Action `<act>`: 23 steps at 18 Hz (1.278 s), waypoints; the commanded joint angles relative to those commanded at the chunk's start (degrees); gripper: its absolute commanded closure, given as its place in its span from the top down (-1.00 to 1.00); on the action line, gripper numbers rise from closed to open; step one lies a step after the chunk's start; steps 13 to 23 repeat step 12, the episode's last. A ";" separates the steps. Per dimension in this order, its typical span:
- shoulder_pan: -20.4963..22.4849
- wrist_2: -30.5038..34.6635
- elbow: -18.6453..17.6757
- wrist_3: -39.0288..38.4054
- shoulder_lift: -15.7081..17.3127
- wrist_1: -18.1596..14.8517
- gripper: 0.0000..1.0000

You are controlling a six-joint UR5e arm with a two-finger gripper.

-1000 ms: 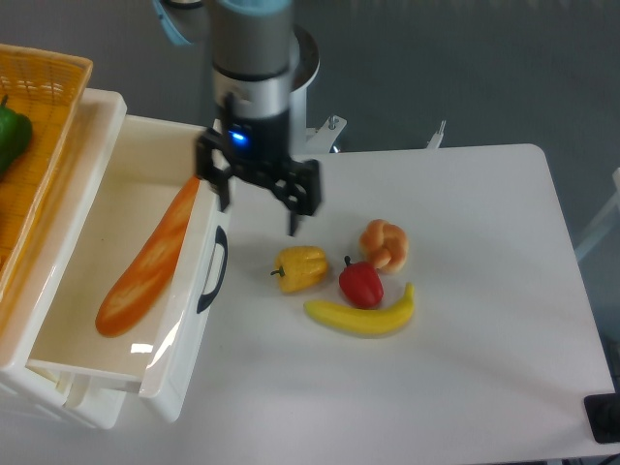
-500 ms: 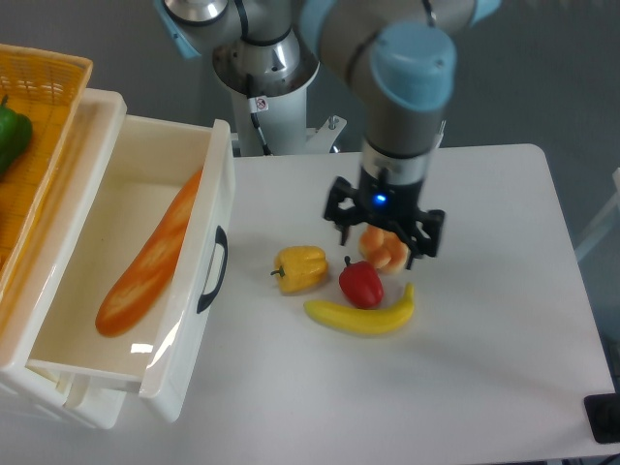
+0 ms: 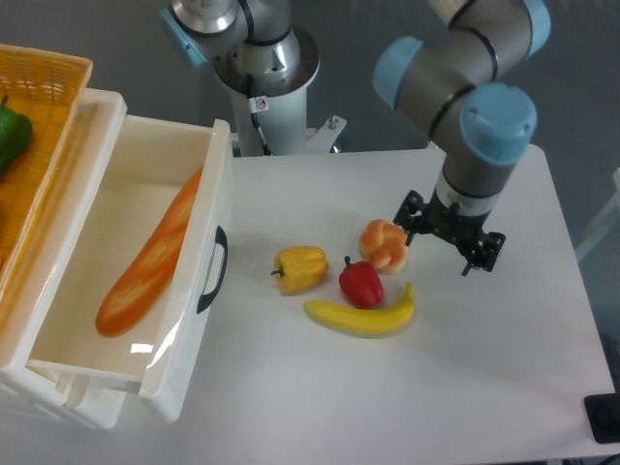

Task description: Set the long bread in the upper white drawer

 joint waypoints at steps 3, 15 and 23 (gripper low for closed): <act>1.50 0.00 0.88 1.66 -1.76 0.89 1.00; 1.06 0.18 3.69 4.83 -3.79 2.12 1.00; 1.06 0.18 3.69 4.83 -3.79 2.12 1.00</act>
